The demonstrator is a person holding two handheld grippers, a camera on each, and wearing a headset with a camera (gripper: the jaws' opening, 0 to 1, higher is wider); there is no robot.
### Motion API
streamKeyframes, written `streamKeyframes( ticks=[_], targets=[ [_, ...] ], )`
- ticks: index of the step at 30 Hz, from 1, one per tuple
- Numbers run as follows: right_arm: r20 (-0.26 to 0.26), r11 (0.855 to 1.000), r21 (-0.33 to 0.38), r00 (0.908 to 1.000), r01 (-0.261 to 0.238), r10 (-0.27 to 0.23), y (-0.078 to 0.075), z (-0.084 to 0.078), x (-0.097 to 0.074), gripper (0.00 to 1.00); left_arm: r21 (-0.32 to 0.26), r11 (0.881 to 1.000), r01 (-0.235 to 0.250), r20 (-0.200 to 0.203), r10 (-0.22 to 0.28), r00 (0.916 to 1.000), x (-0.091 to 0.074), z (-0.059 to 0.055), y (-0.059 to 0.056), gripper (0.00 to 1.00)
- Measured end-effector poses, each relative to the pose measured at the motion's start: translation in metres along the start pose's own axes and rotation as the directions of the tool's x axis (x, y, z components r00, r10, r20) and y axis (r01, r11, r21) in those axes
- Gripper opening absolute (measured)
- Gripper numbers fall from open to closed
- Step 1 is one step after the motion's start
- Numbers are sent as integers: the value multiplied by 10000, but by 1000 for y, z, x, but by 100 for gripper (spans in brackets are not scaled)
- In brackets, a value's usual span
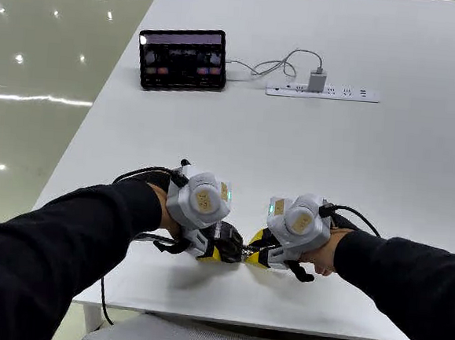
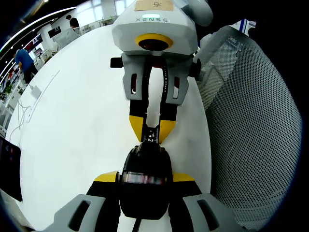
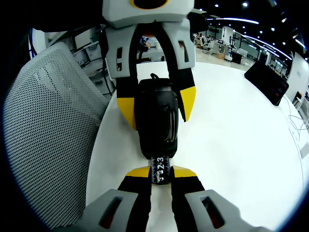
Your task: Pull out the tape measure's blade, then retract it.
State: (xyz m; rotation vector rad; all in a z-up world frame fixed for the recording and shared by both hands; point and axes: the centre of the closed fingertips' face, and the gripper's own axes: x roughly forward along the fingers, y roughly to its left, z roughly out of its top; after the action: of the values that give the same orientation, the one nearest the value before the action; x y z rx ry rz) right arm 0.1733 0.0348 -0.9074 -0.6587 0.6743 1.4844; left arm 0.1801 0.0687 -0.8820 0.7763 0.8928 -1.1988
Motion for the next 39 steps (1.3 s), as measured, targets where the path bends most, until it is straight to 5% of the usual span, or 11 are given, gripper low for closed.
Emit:
streamKeyframes(
  ticks=[39],
  targets=[
    [-321, 9998, 46, 9993, 171, -170, -6, -24, -20, 10, -286, 9992, -289, 135, 293, 9995, 1, 1, 2, 34]
  ],
)
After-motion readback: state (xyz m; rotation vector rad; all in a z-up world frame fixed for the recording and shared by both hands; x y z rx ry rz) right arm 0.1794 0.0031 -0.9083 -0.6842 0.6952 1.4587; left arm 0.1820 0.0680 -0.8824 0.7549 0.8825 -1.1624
